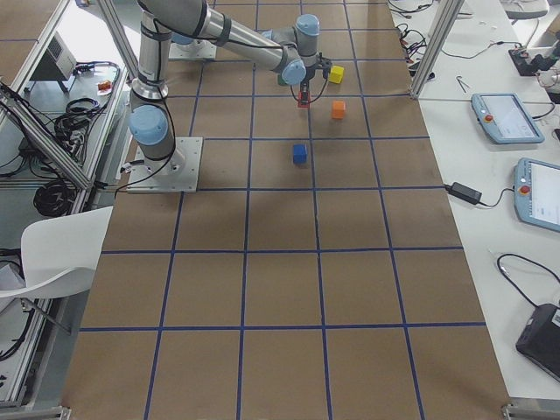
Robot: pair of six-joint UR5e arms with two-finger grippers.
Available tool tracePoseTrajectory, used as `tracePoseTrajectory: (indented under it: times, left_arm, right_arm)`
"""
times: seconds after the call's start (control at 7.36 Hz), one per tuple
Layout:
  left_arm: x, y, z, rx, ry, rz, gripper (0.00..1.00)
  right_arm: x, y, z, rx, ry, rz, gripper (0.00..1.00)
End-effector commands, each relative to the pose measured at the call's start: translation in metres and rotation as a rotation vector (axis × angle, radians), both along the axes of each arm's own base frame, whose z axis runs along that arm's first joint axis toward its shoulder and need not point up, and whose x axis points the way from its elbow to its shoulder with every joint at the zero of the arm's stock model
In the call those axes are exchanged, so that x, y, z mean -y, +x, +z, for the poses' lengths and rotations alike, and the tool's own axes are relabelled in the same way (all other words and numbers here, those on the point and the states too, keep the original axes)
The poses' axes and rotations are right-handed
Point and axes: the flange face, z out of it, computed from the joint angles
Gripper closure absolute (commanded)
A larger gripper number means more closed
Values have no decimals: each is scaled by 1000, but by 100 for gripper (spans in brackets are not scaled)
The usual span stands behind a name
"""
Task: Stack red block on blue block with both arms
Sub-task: 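Carry the red cube with the right gripper above the blue cube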
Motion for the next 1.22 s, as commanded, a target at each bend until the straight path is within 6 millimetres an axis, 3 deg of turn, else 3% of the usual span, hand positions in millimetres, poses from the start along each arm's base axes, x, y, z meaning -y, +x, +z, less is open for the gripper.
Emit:
tracePoseTrajectory:
  times: [0.0,0.14,0.27,0.41,0.54,0.68,1.09]
  left_arm:
    - [0,0,2,0,-5,0,0]
    - [0,0,2,0,-5,0,0]
    - [-1,0,2,2,-3,-2,0]
    - [-1,0,3,5,-6,-2,0]
    - [-1,0,3,5,-7,-2,0]
    - [0,0,8,6,-16,-2,0]
    - [0,0,5,6,-10,-2,0]
  right_arm:
    - [-3,-104,67,-14,34,17,100]
    - [-8,-156,72,-9,56,32,100]
    - [-17,-192,59,-3,78,86,100]
    - [-26,-210,45,14,106,77,100]
    - [-23,-210,32,20,58,80,100]
    - [-9,-214,10,3,24,82,100]
    - [-9,-232,3,-30,41,92,100]
